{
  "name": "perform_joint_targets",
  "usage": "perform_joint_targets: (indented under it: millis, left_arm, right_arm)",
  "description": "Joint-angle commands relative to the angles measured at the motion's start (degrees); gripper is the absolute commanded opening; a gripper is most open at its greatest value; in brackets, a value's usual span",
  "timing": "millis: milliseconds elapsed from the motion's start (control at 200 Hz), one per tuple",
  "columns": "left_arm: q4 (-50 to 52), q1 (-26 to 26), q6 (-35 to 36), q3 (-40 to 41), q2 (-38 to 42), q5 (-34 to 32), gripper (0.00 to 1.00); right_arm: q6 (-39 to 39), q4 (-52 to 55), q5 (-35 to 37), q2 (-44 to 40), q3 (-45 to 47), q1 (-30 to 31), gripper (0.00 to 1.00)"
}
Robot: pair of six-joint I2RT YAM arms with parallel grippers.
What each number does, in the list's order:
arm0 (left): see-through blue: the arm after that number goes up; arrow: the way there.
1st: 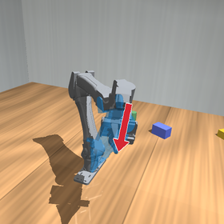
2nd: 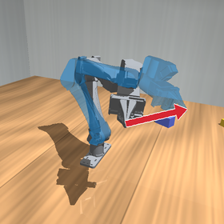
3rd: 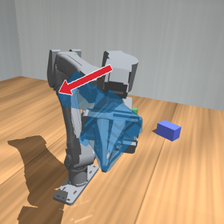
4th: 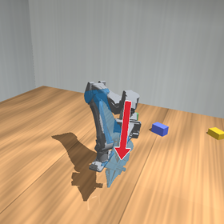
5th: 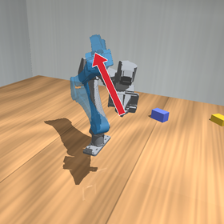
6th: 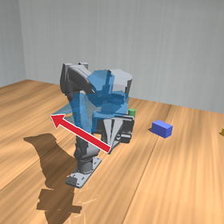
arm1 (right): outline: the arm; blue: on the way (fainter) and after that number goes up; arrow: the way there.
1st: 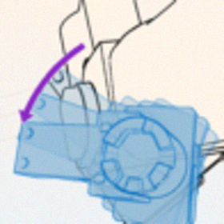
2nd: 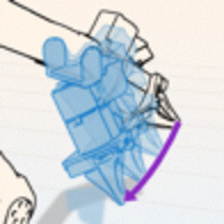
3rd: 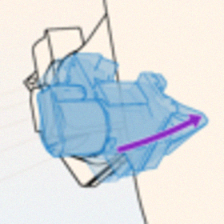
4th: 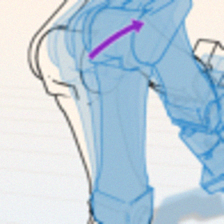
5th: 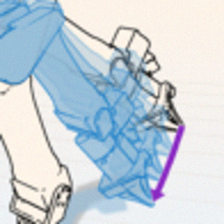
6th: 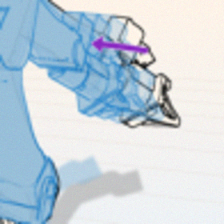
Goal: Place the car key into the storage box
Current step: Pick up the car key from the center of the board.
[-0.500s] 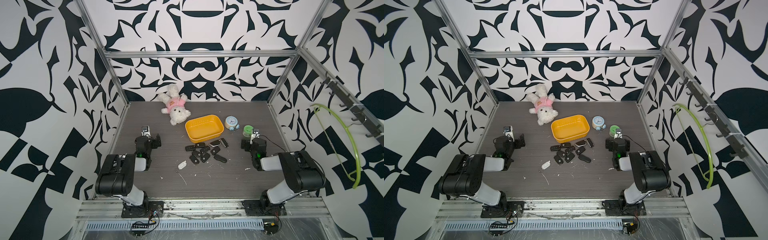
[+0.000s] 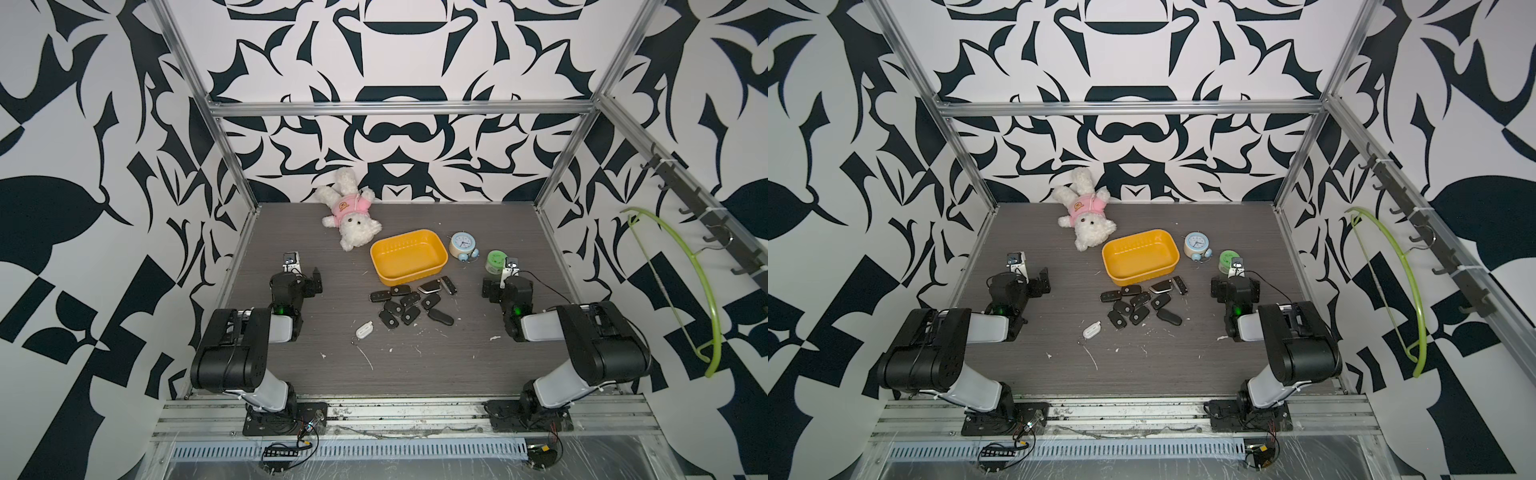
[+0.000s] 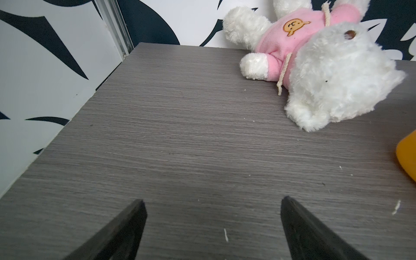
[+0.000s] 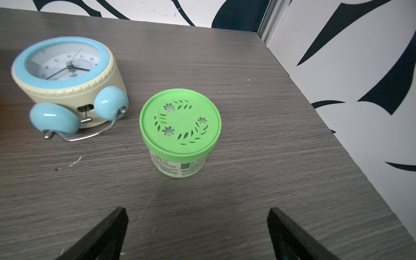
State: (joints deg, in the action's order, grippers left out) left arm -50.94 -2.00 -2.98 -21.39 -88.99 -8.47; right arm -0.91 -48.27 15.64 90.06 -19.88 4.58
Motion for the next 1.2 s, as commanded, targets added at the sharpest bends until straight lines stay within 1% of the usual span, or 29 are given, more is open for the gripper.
perform_joint_targets:
  millis: [0,135,220,260,370,500,575,645,685,735,810,820,845,940,995,1070,1100,1195]
  left_arm:
    - [0.84,-0.11,0.40,-0.67,0.27,0.82,0.99]
    - [0.55,-0.07,0.68,-0.46,0.45,1.11,0.99]
    - [-0.05,-0.08,0.70,-0.23,0.50,1.12,0.99]
    - [0.70,-0.11,0.37,-0.74,1.08,-0.18,0.99]
    - [14.19,-0.11,-0.96,-5.15,6.54,-3.32,0.99]
    - [32.35,-0.11,-2.39,-13.49,11.26,-5.71,1.00]
    - [42.51,-0.10,-5.14,-19.15,11.99,-7.44,0.99]
    - [51.88,-0.10,-8.15,-25.28,11.57,-7.96,0.99]
    - [56.72,-0.09,-10.10,-28.52,10.99,-7.75,0.99]
    - [61.01,-0.11,-11.72,-31.50,10.47,-5.90,0.99]
    - [63.57,-0.11,-15.77,-33.46,10.70,-2.37,0.99]
    - [63.89,-0.15,-16.71,-33.48,10.84,-2.18,0.99]
    - [64.13,-0.18,-18.57,-33.61,11.21,-0.94,0.99]
    - [64.66,-0.35,-25.43,-32.55,13.11,4.03,0.99]
    - [64.15,-1.46,-28.71,-31.29,14.46,5.70,0.99]
    - [63.58,-3.93,-32.34,-29.33,15.51,5.75,0.99]
    - [63.53,-5.02,-33.75,-28.62,17.73,5.66,0.99]
    - [63.44,-8.37,-38.86,-26.54,18.91,5.72,0.99]
  right_arm:
    - [-0.41,-1.88,-0.12,-1.20,-1.13,0.22,1.00]
    - [-0.43,-1.95,-0.17,-1.29,-0.97,0.18,1.00]
    - [-0.30,-2.61,0.03,-1.55,-0.52,0.20,0.97]
    - [-0.11,-1.58,0.86,-2.24,-1.01,0.24,0.96]
    - [-0.52,10.73,1.92,-8.90,-4.97,0.26,0.94]
    - [-2.62,23.82,4.07,-15.19,-10.44,0.27,0.93]
    - [-4.52,32.75,3.60,-17.33,-15.04,0.27,0.91]
    - [-6.76,41.32,1.74,-18.78,-19.35,0.30,0.90]
    - [-8.28,46.32,0.33,-19.44,-21.91,0.34,0.89]
    - [-10.04,52.48,-1.76,-20.11,-24.87,0.34,0.89]
    - [-12.60,61.42,-4.41,-20.99,-28.61,0.48,0.88]
    - [-12.97,62.39,-6.33,-21.16,-29.00,0.51,0.87]
    - [-13.80,65.35,-8.03,-21.45,-30.05,0.58,0.86]
    - [-16.95,74.50,-11.86,-22.99,-32.68,1.28,0.85]
    - [-18.96,77.96,-13.46,-24.42,-32.78,2.44,0.85]
    - [-20.97,80.98,-14.22,-26.42,-32.25,5.85,0.84]
    - [-21.44,82.36,-14.03,-27.04,-32.14,7.71,0.84]
    - [-23.82,85.80,-13.09,-27.28,-32.00,13.52,0.83]
